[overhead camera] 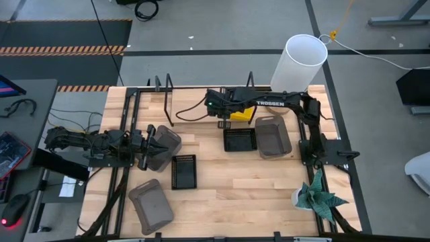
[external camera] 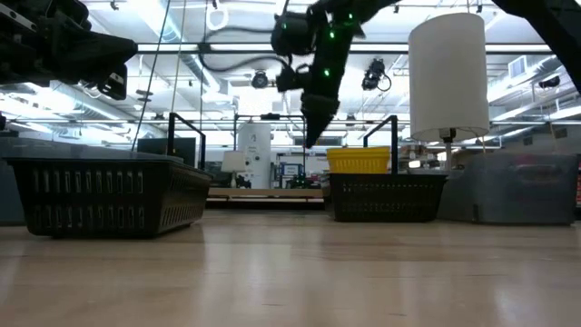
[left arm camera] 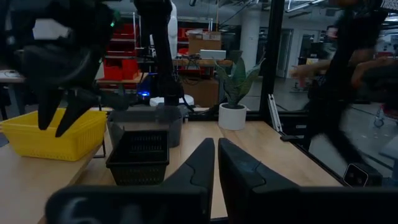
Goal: Stack baskets on shelf by color
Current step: Put the stacked yellow bins on the shelf, then stack the left black bin on top of the black bin
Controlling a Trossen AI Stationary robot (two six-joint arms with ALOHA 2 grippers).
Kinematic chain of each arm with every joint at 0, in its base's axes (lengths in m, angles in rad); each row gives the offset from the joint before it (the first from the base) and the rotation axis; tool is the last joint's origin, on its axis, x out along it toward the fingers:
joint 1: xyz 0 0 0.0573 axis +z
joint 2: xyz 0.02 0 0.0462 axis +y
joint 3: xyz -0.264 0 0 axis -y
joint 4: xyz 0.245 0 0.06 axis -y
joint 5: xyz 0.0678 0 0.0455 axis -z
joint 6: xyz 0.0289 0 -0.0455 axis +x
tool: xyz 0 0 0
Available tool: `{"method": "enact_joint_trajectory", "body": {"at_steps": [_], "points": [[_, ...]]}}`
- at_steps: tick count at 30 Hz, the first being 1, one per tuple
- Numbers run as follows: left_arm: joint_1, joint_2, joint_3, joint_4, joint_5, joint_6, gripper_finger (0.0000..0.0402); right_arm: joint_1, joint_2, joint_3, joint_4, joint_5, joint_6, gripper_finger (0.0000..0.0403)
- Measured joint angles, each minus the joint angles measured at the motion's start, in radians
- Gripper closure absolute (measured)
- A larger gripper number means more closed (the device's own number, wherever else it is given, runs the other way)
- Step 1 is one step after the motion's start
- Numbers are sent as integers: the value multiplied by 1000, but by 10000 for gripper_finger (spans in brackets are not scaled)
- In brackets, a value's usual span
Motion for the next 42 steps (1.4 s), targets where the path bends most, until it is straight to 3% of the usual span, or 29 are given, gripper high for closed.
{"method": "enact_joint_trajectory", "body": {"at_steps": [5,9,21,36,42], "points": [[0,0,0,0,0,0,366,25,0,65,-15,-3,4,289],[0,0,0,0,0,0,368,63,-1,89,2,-82,50,289],[0,0,0,0,0,0,373,279,0,88,186,-212,188,289],[0,0,0,0,0,0,376,611,-1,-21,652,-194,341,290],[0,0,0,0,0,0,372,673,-1,0,656,-88,360,297]]}}
